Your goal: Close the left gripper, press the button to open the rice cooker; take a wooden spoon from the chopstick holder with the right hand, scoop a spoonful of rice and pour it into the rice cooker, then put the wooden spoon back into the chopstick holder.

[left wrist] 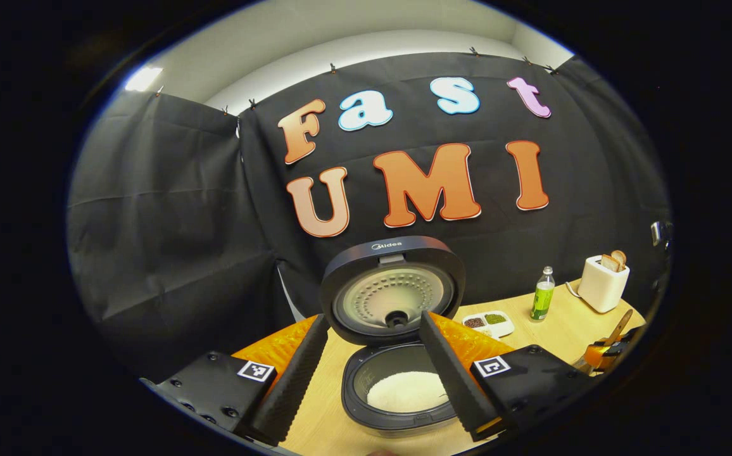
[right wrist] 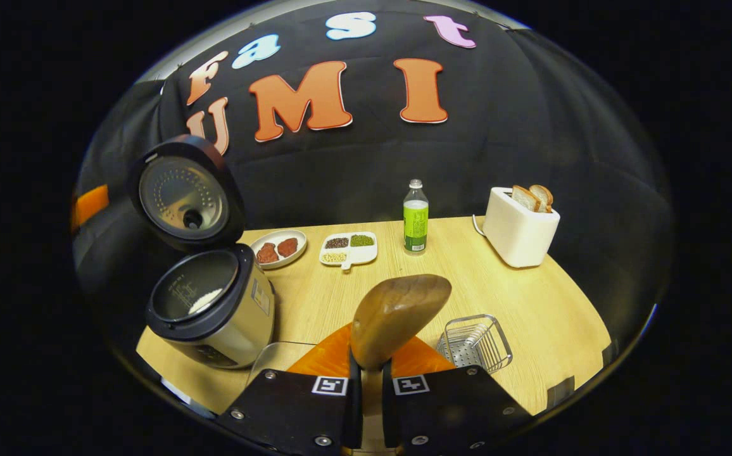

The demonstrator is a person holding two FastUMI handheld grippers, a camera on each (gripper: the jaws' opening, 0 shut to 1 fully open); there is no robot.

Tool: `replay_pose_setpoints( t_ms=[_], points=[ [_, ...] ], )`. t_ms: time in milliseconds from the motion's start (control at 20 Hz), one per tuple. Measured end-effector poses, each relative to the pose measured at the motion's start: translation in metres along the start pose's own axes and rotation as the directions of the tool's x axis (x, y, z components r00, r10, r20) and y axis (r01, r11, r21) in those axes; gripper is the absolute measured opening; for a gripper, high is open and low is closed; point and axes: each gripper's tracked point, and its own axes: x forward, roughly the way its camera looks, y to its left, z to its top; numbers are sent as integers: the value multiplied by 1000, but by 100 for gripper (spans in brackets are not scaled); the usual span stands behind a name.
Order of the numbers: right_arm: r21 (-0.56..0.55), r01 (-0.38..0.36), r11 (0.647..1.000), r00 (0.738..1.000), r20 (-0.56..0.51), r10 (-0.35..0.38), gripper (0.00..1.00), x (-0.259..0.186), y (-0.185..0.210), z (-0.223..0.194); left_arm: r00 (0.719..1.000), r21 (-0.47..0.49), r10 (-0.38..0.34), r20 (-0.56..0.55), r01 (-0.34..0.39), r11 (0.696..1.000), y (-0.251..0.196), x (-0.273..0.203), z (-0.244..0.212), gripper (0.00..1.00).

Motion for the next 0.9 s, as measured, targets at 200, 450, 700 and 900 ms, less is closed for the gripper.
replay_pose_setpoints(
  t_ms=[200,450,700,900],
  points=[
    [-101,104,989,994,53,-99,12,8,-14,-6,1000,-3,-12,-10,12,1000,7,6,-7,90],
    [-138,176,975,984,62,-169,12,14,-26,-29,999,-21,-26,-30,25,999,10,14,-17,90],
    [-156,181,971,981,97,-168,12,12,-14,-47,999,-32,-28,-36,27,999,13,15,-20,90],
    [-187,127,974,991,76,-114,12,10,12,-62,998,-49,-23,-54,20,999,13,11,-28,90]
  ],
)
